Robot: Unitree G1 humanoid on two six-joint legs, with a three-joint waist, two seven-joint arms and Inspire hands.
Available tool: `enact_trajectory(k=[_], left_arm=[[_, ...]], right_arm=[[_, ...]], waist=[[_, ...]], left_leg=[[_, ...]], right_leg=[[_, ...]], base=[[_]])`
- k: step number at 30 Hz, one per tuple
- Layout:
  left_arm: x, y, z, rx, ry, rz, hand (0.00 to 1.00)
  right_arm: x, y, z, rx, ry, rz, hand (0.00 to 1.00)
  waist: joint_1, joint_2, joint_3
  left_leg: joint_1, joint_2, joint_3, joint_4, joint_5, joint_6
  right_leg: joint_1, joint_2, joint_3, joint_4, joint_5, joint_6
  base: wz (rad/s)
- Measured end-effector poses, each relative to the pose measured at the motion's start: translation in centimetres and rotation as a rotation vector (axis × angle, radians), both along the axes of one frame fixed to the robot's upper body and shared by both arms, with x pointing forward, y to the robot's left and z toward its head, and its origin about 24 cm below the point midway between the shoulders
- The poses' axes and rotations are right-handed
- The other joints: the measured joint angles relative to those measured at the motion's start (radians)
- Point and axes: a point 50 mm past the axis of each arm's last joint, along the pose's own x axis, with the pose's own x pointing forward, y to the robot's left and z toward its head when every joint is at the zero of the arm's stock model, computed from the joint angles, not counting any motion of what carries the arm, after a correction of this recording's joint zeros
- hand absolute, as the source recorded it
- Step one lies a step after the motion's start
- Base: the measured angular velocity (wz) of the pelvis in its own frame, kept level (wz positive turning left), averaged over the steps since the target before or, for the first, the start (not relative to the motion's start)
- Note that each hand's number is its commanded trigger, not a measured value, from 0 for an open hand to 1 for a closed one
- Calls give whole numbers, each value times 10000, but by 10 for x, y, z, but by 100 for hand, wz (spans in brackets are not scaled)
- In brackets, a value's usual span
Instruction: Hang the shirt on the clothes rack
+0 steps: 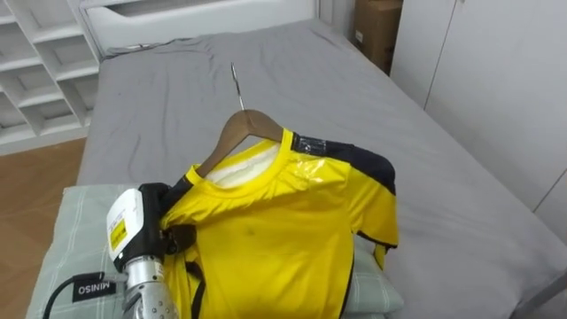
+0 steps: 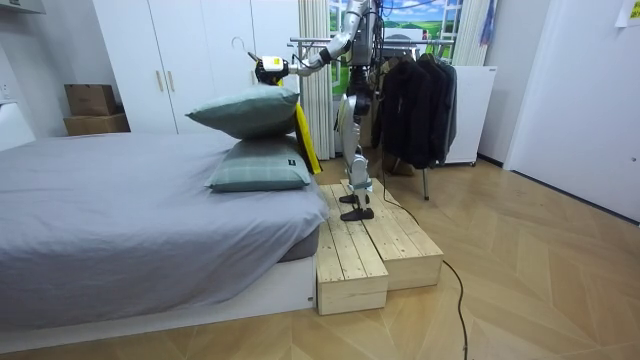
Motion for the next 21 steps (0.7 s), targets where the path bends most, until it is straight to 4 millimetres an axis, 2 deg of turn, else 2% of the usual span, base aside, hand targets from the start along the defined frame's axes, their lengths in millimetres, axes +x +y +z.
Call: enact_trajectory(k=[14,21], left_arm=[[2,-3,6,65,-286,-167,100],[-2,-8,12,-115,-737,-362,100]], right_arm=[[-4,-2,0,-26,27,-299,0],[-16,-4,-1,-234,338,-427,0]], waist=[[10,11,6],[7,14,8]], left_leg=[[-10,-12,-71,-32,-2,1],[176,-18,-53,-191,-2,0]], right_leg=[[13,0,-15,-33,-1,1],[191,14,-15,-161,-2,2]], base=[[0],[0]])
